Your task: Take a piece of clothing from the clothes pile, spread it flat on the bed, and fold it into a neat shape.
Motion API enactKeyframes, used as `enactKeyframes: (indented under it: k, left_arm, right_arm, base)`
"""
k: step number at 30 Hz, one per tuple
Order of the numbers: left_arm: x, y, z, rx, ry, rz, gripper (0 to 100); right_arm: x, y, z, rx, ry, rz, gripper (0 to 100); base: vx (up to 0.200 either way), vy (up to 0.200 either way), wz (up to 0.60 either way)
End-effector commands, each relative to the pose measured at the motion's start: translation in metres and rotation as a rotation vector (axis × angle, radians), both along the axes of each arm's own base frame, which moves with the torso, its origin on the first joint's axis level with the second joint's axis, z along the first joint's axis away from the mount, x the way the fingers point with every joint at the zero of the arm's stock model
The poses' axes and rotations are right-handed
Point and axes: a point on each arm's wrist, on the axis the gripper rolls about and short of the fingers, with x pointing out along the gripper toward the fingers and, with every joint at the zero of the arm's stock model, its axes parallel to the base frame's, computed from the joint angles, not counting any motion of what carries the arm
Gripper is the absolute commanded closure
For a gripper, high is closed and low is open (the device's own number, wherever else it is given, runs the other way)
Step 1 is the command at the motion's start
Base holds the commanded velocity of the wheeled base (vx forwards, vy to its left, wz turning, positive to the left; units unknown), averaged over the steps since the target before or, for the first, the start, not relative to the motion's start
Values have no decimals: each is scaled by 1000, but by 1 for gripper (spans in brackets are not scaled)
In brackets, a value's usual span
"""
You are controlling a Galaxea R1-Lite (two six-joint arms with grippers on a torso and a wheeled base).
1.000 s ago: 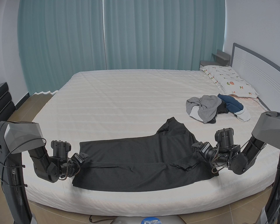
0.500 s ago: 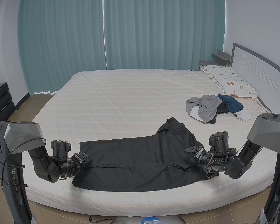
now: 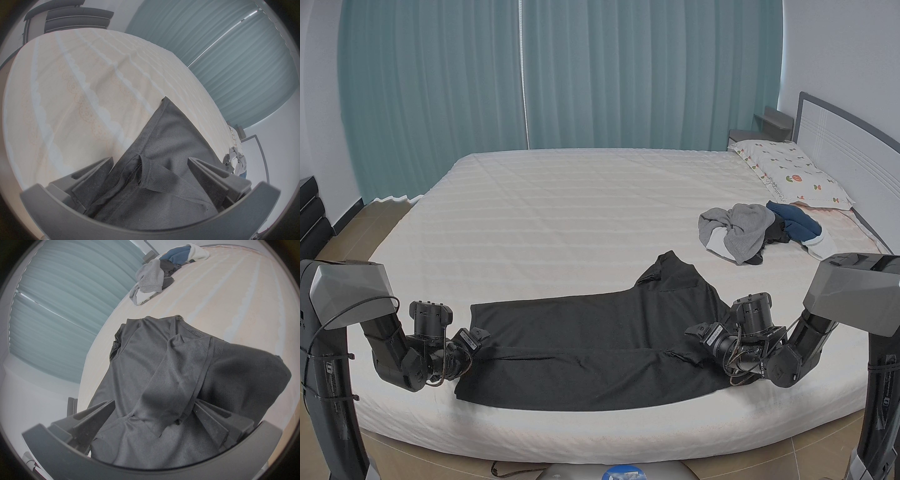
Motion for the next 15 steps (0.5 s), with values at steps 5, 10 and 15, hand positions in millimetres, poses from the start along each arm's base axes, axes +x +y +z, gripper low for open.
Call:
enactKeyframes:
  k: [5,10,15]
  left_arm:
    - [0,0,0,0,2,0,0]
    - [0,-1,-1,0,3,-1,0]
    - [0,0,-1,0,3,0,0]
  right_arm:
    - [5,-4,-4,11,-7,-32,0]
    - [6,-12,4,17,-23,-54,0]
    - [3,-14,11,21,-35,-58,100]
  base:
    - [0,0,0]
    - [0,0,0]
    - [0,0,0]
